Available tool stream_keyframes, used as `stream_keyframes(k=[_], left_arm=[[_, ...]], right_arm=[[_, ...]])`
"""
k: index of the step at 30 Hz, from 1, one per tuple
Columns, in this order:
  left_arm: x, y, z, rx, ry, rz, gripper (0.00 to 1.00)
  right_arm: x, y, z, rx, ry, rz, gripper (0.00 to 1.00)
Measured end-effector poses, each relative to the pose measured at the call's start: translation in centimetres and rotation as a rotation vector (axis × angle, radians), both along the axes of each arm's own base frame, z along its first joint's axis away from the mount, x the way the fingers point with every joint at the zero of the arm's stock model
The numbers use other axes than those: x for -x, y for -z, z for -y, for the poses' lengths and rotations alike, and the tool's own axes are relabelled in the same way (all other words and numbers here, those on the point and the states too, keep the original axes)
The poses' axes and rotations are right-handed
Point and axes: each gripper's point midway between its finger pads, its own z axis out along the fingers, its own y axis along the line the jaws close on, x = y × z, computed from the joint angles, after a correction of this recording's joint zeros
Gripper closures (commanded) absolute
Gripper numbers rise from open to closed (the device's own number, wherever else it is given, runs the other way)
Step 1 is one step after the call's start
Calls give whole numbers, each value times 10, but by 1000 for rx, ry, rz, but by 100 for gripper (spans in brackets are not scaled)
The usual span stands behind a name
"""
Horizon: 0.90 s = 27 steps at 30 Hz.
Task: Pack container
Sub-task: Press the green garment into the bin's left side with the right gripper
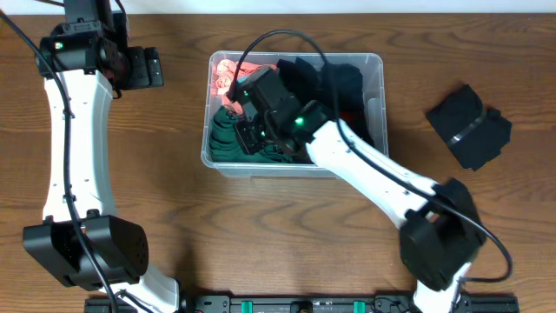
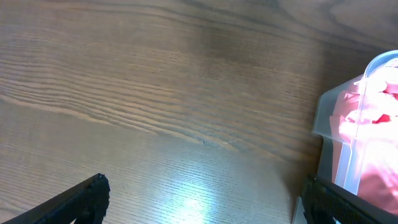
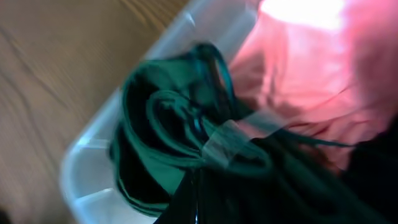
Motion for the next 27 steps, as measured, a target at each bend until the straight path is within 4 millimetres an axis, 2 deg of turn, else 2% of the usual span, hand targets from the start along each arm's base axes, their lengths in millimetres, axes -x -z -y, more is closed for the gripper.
stream_keyframes(k=[11,18,20,22,23,25,27], left_arm=[[0,0,0,0,0,0,2],[0,0,0,0,0,0,2],[0,0,0,0,0,0,2],[0,0,0,0,0,0,2],[0,0,0,0,0,0,2],[0,0,0,0,0,0,2],[0,0,0,0,0,0,2]], right_arm=[[-7,44,-9,22,-10,-53,99],[-9,41,-11,17,-11,-53,98],[-11,35,-11,11,-8,-45,86],[-15,24,-10,0,-2,-32,67],[-18,11,-9,-12,0,-12,55],[-24,-12,-5,-36,15,17,45],[-34,-50,9,-71,52,67,30]])
